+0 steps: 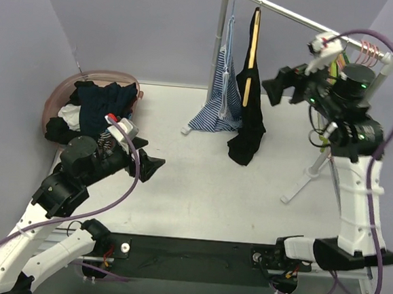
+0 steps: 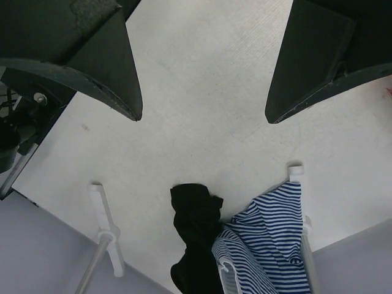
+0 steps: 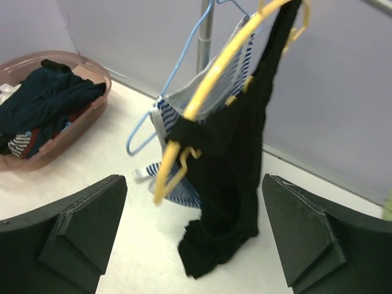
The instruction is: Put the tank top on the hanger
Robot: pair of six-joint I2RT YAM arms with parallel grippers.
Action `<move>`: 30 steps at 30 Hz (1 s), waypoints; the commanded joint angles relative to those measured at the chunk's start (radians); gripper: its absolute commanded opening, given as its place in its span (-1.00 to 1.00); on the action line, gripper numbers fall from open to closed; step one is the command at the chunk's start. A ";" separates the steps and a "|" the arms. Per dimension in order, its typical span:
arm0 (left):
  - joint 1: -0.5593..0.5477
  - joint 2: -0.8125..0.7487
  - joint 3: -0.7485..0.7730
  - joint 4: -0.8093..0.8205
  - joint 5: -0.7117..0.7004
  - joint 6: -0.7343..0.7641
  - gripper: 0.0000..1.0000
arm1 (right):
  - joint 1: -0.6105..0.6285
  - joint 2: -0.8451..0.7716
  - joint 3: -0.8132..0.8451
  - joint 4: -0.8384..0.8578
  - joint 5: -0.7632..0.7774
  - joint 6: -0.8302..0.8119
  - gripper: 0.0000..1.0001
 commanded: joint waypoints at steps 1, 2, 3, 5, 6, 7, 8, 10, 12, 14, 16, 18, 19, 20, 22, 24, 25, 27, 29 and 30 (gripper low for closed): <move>0.005 -0.034 0.071 -0.016 -0.033 -0.074 0.89 | -0.139 -0.139 -0.097 -0.116 -0.395 -0.147 1.00; 0.005 -0.036 0.077 -0.022 -0.040 -0.085 0.95 | -0.149 -0.177 -0.110 -0.136 -0.423 -0.155 1.00; 0.005 -0.039 0.085 -0.028 -0.046 -0.103 0.95 | -0.162 -0.198 -0.126 -0.162 -0.475 -0.155 1.00; 0.005 -0.048 0.108 -0.050 -0.072 -0.117 0.95 | -0.209 -0.257 -0.190 -0.169 -0.489 -0.123 1.00; 0.005 -0.049 0.117 -0.060 -0.092 -0.128 0.95 | -0.232 -0.276 -0.212 -0.172 -0.498 -0.103 1.00; 0.005 -0.057 0.126 -0.082 -0.106 -0.134 0.95 | -0.249 -0.296 -0.230 -0.172 -0.495 -0.086 1.00; 0.005 -0.062 0.140 -0.093 -0.120 -0.138 0.95 | -0.309 -0.332 -0.262 -0.172 -0.492 -0.045 1.00; 0.005 -0.082 0.152 -0.123 -0.155 -0.145 0.94 | -0.367 -0.368 -0.285 -0.173 -0.504 0.001 1.00; 0.005 -0.097 0.166 -0.143 -0.200 -0.148 0.95 | -0.444 -0.431 -0.316 -0.170 -0.511 0.049 1.00; 0.005 -0.115 0.177 -0.177 -0.229 -0.145 0.95 | -0.511 -0.492 -0.331 -0.170 -0.494 0.081 1.00; 0.005 -0.128 0.197 -0.211 -0.275 -0.142 0.95 | -0.554 -0.526 -0.350 -0.170 -0.430 0.150 1.00; 0.005 -0.135 0.217 -0.243 -0.307 -0.129 0.95 | -0.605 -0.567 -0.361 -0.175 -0.358 0.217 1.00; 0.005 -0.141 0.223 -0.255 -0.316 -0.125 0.95 | -0.620 -0.581 -0.373 -0.180 -0.324 0.232 1.00; 0.005 -0.145 0.227 -0.266 -0.326 -0.120 0.94 | -0.639 -0.602 -0.374 -0.190 -0.275 0.236 1.00; 0.005 -0.157 0.237 -0.297 -0.353 -0.105 0.95 | -0.660 -0.616 -0.370 -0.233 -0.216 0.246 1.00; 0.005 -0.166 0.240 -0.315 -0.369 -0.094 0.95 | -0.662 -0.641 -0.365 -0.267 -0.152 0.230 1.00; 0.005 -0.174 0.237 -0.318 -0.373 -0.091 0.95 | -0.663 -0.650 -0.367 -0.270 -0.135 0.229 1.00; 0.004 -0.181 0.234 -0.329 -0.382 -0.089 0.95 | -0.663 -0.672 -0.368 -0.288 -0.116 0.216 1.00; 0.004 -0.192 0.224 -0.330 -0.384 -0.092 0.95 | -0.663 -0.676 -0.359 -0.307 -0.109 0.216 1.00; 0.004 -0.197 0.221 -0.334 -0.385 -0.092 0.95 | -0.663 -0.678 -0.358 -0.321 -0.109 0.219 1.00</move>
